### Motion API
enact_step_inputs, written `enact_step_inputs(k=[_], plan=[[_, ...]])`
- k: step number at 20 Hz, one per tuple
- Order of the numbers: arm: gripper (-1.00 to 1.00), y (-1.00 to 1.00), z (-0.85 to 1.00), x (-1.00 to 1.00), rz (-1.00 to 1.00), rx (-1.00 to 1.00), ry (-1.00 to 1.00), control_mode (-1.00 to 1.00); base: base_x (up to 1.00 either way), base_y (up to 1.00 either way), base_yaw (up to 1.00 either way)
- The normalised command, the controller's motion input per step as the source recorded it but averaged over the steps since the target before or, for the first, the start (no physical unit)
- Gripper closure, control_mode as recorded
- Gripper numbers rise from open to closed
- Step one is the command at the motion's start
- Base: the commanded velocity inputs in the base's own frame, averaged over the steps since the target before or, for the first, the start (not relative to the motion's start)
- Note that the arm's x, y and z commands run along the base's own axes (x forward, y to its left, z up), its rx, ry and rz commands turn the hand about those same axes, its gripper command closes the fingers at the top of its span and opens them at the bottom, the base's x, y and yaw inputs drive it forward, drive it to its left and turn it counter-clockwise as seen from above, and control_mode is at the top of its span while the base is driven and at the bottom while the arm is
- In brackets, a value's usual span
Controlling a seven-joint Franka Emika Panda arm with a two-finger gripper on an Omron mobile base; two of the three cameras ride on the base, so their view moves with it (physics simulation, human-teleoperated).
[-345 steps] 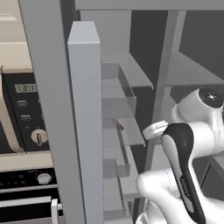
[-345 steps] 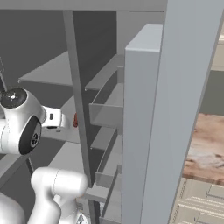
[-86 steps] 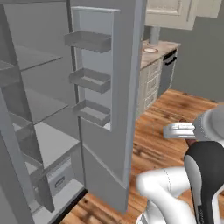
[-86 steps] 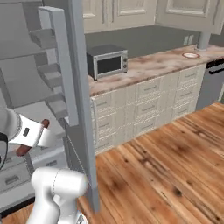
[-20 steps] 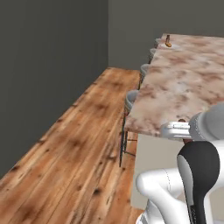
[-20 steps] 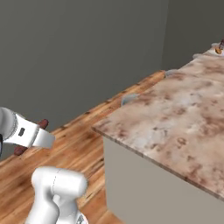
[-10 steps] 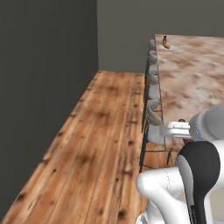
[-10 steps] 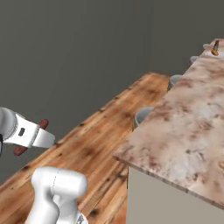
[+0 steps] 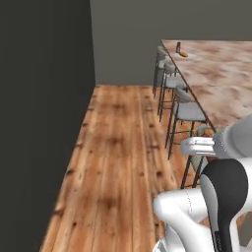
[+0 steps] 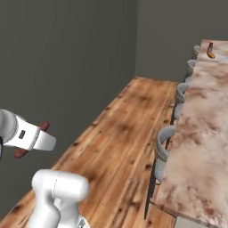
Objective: Move the hot dog bun to the plate on the dining table and place the condiment next to that plate. Then navigate to the fridge and take the sausage and place it on the plate as well.
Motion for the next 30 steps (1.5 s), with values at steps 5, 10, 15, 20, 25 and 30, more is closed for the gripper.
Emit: enact_step_inputs(k=[5, 10, 15, 20, 25, 30], plan=[[1.00, 0.00, 0.00, 0.00, 0.00, 0.00, 0.00, 1.00, 1.00, 0.85, -0.35], [1.00, 0.00, 0.00, 0.00, 0.00, 0.00, 0.00, 1.00, 1.00, 0.67, -0.37], [1.00, 0.00, 0.00, 0.00, 0.00, 0.00, 0.00, 1.00, 1.00, 0.61, -0.44], [1.00, 0.00, 0.00, 0.00, 0.00, 0.00, 0.00, 1.00, 1.00, 0.66, -0.49], [1.00, 0.00, 0.00, 0.00, 0.00, 0.00, 0.00, 1.00, 1.00, 0.71, -0.50], [1.00, 0.00, 0.00, 0.00, 0.00, 0.00, 0.00, 1.00, 1.00, 0.74, -0.50]])
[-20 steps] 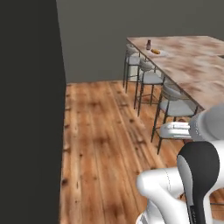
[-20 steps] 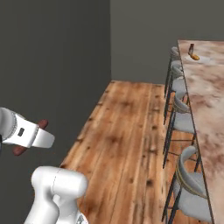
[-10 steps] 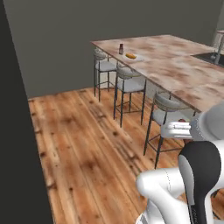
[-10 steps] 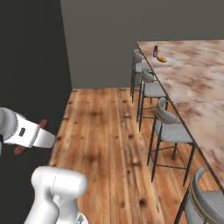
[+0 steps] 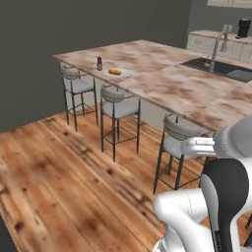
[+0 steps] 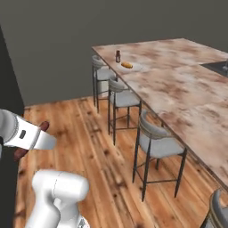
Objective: Move the hot dog bun to the plate on the dining table and place the condiment next to that plate. Then navigate to the fridge and take the sausage and place it on the plate as well.
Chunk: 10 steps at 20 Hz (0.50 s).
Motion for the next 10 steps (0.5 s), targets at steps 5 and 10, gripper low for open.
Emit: enact_step_inputs(k=[5, 10], plan=[[1.00, 0.00, 0.00, 0.00, 0.00, 0.00, 0.00, 1.00, 1.00, 0.82, -0.47], [1.00, 0.00, 0.00, 0.00, 0.00, 0.00, 0.00, 1.00, 1.00, 0.89, -0.43]])
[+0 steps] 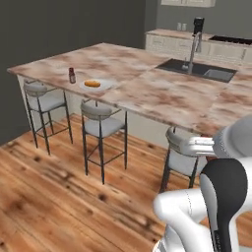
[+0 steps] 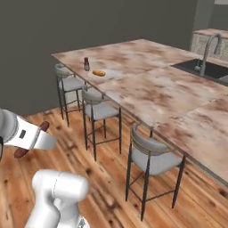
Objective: Move the hot dog bun to the plate on the dining table and place the condiment next to that plate. Then navigate to the fridge and take the sausage and place it on the plate as well.
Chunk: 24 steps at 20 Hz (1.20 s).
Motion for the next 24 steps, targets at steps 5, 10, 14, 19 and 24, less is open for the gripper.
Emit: enact_step_inputs(k=[5, 10, 14, 19, 24], plan=[[1.00, 0.00, 0.00, 0.00, 0.00, 0.00, 0.00, 1.00, 1.00, 0.93, -0.40], [1.00, 0.00, 0.00, 0.00, 0.00, 0.00, 0.00, 1.00, 0.99, 0.99, -0.36], [1.00, 0.00, 0.00, 0.00, 0.00, 0.00, 0.00, 1.00, 0.98, 1.00, -0.33], [1.00, 0.00, 0.00, 0.00, 0.00, 0.00, 0.00, 1.00, 0.99, 1.00, -0.33], [1.00, 0.00, 0.00, 0.00, 0.00, 0.00, 0.00, 1.00, 1.00, 0.99, -0.34]])
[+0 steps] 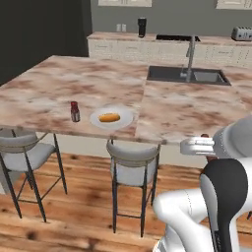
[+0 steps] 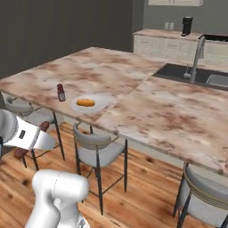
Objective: Move the hot dog bun to the plate on the dining table and place the condiment next to that plate. Then navigate to the fridge and take the sausage and place it on the plate as well.
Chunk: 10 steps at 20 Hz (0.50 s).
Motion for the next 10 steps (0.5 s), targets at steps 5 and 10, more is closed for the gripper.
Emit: enact_step_inputs(k=[5, 10], plan=[[1.00, 0.00, 0.00, 0.00, 0.00, 0.00, 0.00, 1.00, 1.00, 0.98, -0.34], [1.00, 0.00, 0.00, 0.00, 0.00, 0.00, 0.00, 1.00, 1.00, 0.88, -0.34]])
